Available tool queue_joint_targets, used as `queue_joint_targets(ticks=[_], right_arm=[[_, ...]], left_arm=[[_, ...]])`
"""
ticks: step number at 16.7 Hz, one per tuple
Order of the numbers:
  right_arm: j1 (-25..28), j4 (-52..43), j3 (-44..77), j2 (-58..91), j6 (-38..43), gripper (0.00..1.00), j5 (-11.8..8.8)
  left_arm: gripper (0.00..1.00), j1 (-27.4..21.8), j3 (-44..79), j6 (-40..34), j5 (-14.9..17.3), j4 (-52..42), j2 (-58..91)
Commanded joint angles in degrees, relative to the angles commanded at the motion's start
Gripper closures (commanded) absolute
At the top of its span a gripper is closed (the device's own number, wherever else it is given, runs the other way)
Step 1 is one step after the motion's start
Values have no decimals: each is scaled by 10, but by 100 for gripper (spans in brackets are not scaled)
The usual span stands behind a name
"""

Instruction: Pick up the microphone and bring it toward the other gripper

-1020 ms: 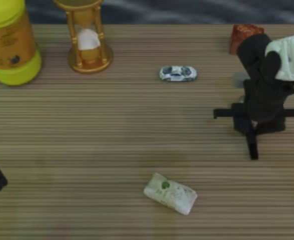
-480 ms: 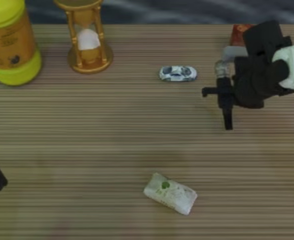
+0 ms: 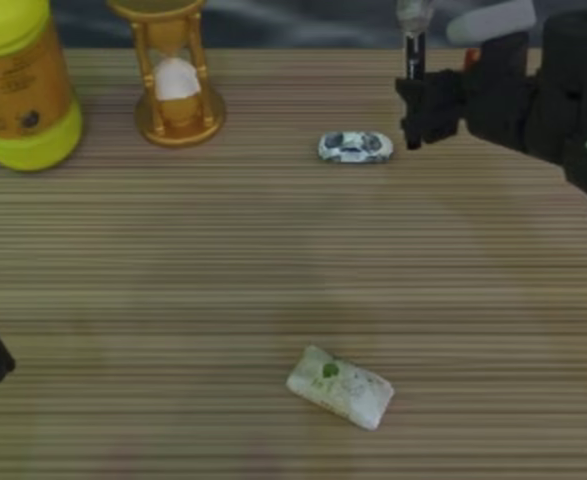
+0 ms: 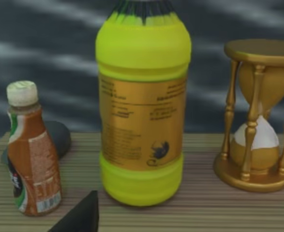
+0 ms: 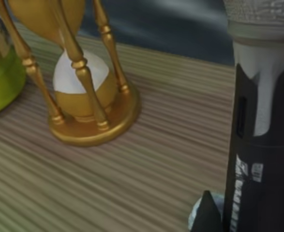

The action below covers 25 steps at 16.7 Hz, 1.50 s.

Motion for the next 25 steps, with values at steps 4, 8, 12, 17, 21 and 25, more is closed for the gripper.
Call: queue_joint_targets(ticks=[4,8,12,17,21,25], right_arm=[[-3,150,-47,-49,-32,100,-53],[-5,204,-65,-75,-47,100,-75],[-2,203,-63,-73,-46,100,-74],[59,185,-85,-120,-43,100,-18],[151,158,-121,-193,-40,100,72],[192,146,-136,-230,-38,100,113]], left_arm=[[0,0,0,0,0,0,0],[0,0,0,0,0,0,0],[0,0,0,0,0,0,0],[0,0,0,0,0,0,0],[0,0,0,0,0,0,0],[0,0,0,0,0,0,0]])
